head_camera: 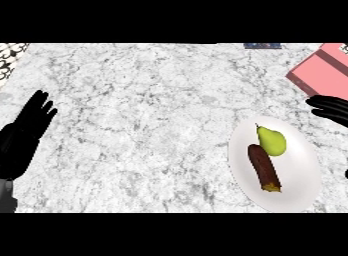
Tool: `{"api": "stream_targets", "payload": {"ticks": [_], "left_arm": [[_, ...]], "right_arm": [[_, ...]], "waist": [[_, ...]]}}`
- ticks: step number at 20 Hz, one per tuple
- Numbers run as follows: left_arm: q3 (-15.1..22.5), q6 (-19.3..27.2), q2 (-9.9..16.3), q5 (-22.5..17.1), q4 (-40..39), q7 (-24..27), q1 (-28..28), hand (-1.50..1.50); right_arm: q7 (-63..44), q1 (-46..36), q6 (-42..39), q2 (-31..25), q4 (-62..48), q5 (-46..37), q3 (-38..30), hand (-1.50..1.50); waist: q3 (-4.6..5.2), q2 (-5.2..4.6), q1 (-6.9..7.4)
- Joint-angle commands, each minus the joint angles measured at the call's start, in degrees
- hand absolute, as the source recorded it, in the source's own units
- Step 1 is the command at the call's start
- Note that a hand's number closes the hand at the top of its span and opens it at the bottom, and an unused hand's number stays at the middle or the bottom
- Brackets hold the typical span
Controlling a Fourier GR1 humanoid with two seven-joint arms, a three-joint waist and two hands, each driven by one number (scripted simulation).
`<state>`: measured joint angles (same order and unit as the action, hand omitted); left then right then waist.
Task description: Pick the pear from the plate and place it in the cardboard box
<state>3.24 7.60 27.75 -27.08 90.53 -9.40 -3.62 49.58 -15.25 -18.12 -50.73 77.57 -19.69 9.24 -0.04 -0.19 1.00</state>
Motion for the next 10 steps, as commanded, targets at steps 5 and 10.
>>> {"api": "stream_targets", "payload": {"ticks": [5, 10], "left_arm": [[-1.18, -0.49, -2.56, 2.96, 0.86, 0.29, 1.38, 0.00], [-3.36, -2.98, -1.59, 2.50, 6.40, -1.38, 6.02, 0.00]], "right_arm": [[0.99, -6.97, -3.46, 4.51, -7.65, -8.55, 4.25, -1.50], [3.08, -7.02, -1.20, 6.01, -11.82, -12.33, 4.47, -1.50]], "waist": [[0.05, 0.09, -0.41], [0.03, 0.18, -0.30]]}}
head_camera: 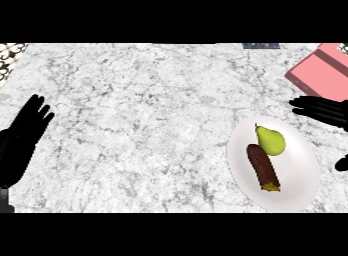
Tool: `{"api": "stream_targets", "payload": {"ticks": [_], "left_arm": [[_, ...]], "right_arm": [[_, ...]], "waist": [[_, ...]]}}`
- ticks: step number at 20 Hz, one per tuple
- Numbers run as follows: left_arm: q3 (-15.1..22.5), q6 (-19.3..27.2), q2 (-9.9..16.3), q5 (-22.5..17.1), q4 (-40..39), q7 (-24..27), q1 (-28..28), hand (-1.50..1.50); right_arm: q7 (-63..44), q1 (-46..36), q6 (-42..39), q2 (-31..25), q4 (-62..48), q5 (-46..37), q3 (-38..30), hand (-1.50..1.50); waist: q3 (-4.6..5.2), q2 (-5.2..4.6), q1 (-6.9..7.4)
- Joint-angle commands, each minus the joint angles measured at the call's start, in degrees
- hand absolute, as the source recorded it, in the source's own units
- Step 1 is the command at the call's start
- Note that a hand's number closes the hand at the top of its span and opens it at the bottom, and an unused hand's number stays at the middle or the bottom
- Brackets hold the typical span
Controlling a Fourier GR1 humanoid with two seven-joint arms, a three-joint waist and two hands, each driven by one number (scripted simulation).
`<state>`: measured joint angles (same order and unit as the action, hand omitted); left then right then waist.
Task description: Pick the pear from the plate and place it in the cardboard box
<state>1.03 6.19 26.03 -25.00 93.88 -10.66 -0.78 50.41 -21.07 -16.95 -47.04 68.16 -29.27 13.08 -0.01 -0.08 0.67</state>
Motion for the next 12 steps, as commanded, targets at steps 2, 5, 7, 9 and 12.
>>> {"api": "stream_targets", "payload": {"ticks": [2, 5, 7, 9, 12], "left_arm": [[-0.27, -0.38, -2.59, 2.15, -0.41, 0.28, 0.08, 0.00], [-2.89, -3.65, -1.90, 1.14, -3.52, 1.46, 0.20, 0.00], [-0.78, 0.37, -3.16, 2.75, 2.94, -3.41, -0.20, 0.00], [-0.81, -0.43, -3.83, 3.39, -0.20, -2.81, -1.35, 0.00], [-3.18, -4.14, -4.35, 3.01, -2.92, 2.21, 0.84, 0.00]], "right_arm": [[6.28, -0.81, 0.69, 3.38, -6.56, -5.05, 0.61, -1.50], [5.38, -1.43, -1.48, 3.63, -4.92, -4.45, 0.21, -1.50], [5.75, -2.52, -2.12, 3.87, -4.74, -3.80, -0.19, -1.50], [7.61, -1.32, -0.86, 4.00, -4.30, -3.24, -0.82, -1.50], [7.43, -3.72, -1.62, 4.66, -5.64, -3.82, -1.55, -1.50]], "waist": [[-0.01, -0.03, -0.18], [0.01, 0.01, -0.33], [-0.01, 0.07, -0.28], [0.00, 0.07, -0.53], [0.02, 0.04, -0.30]]}}
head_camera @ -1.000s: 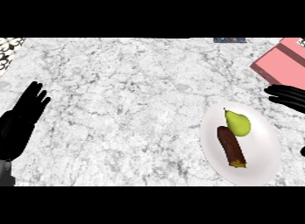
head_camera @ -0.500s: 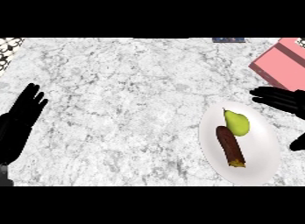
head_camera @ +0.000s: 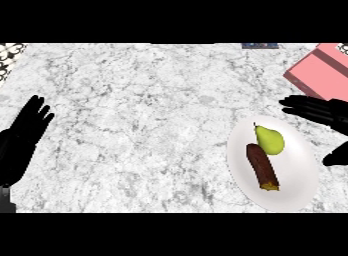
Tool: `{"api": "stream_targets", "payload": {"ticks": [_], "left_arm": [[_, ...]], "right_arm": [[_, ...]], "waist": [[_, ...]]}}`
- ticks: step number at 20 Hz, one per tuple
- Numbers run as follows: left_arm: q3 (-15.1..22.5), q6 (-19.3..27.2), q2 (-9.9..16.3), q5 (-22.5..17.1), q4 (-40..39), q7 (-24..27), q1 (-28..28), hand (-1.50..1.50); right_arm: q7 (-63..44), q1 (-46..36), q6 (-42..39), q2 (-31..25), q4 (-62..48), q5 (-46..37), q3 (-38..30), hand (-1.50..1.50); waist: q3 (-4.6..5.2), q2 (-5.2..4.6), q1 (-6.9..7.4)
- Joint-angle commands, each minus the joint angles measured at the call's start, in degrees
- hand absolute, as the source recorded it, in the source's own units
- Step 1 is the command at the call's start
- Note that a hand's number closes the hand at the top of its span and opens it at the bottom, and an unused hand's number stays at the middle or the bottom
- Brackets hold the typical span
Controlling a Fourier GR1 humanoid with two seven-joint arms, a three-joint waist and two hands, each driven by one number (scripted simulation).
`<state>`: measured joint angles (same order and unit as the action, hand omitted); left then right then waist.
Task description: Pick the pear from the plate and place it in the cardboard box
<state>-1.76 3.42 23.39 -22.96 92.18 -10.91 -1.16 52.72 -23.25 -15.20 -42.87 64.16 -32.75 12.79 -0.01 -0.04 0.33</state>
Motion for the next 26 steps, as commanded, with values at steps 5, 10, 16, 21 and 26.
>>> {"api": "stream_targets", "payload": {"ticks": [5, 10, 16, 21, 26], "left_arm": [[-1.90, -1.56, -2.18, 1.62, 1.77, -0.37, 1.87, 0.00], [-4.24, -2.50, -1.13, 2.21, 3.75, -3.89, 1.78, 0.00], [-3.82, -3.21, -3.89, 4.49, -0.91, -3.23, -2.99, 0.00], [-4.97, -6.20, -5.31, 5.80, -1.00, 0.56, 1.65, 0.00], [-7.77, -6.32, -4.18, 4.28, 2.30, -5.19, -0.05, 0.00]], "right_arm": [[-1.07, 5.90, 0.35, 2.51, 8.68, -3.61, -0.59, -1.50], [-4.01, 1.36, -5.44, 2.81, 9.11, -4.23, -2.85, -1.50], [-6.55, 4.26, -3.59, 6.36, 10.73, -9.19, -1.89, -1.50], [-4.29, 5.43, -1.44, 7.46, 7.65, -13.00, -3.67, -1.50], [-3.17, 4.17, 2.11, 10.86, 3.42, -17.24, -3.70, -1.50]], "waist": [[0.02, 0.13, -0.39], [0.02, 0.11, -0.14], [0.03, 0.09, -0.40], [0.02, 0.07, -0.21], [0.00, 0.01, -0.03]]}}
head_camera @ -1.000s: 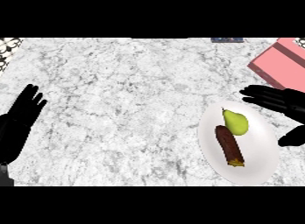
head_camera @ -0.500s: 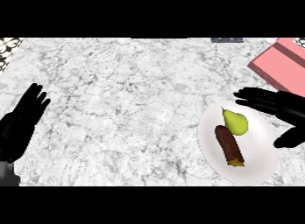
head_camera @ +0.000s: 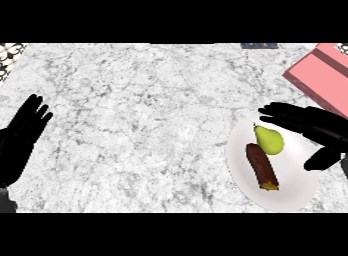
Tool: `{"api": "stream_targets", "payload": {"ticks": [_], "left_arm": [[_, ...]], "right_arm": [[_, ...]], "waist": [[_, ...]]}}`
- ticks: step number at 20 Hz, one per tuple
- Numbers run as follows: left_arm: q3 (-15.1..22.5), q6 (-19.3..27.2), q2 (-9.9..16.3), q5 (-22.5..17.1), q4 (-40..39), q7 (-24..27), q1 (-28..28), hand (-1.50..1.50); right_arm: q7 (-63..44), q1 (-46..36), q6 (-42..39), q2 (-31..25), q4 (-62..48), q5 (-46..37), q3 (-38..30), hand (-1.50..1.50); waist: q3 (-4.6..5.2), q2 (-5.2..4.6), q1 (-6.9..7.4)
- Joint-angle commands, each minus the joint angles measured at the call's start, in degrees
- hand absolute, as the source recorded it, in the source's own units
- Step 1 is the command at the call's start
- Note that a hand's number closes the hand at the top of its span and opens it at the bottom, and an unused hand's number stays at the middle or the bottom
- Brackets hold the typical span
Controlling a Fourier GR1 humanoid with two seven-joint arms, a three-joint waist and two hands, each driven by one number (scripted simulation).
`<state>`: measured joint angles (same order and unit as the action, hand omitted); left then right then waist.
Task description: Pick the pear from the plate and place it in the cardboard box
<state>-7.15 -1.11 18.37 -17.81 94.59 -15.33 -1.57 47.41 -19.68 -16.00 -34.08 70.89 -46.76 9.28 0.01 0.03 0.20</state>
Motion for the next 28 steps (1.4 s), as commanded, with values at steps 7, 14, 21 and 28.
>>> {"api": "stream_targets", "payload": {"ticks": [7, 14, 21, 28], "left_arm": [[-1.72, -2.11, -2.15, 1.85, -1.45, 0.99, -0.16, 0.00], [-1.15, -1.93, -4.31, 2.91, 5.69, -1.52, 4.43, 0.00], [-2.01, -1.46, -5.22, 5.25, 1.72, -1.11, 0.15, 0.00], [-2.49, -4.69, -5.67, 3.61, 3.76, -0.39, 3.48, 0.00]], "right_arm": [[2.65, -3.65, 3.21, 5.67, -9.73, -8.66, 0.08, -1.50], [3.32, -5.91, 0.35, 5.34, -10.82, -10.12, -2.54, -1.50], [1.87, -3.95, 4.02, 10.01, -11.76, -13.71, -2.29, -1.50], [8.76, -7.87, 8.52, 11.23, -17.69, -12.64, -4.53, 1.50]], "waist": [[-0.02, -0.08, 0.16], [-0.02, -0.03, 0.38], [-0.02, -0.04, 0.11], [-0.03, -0.08, 0.45]]}}
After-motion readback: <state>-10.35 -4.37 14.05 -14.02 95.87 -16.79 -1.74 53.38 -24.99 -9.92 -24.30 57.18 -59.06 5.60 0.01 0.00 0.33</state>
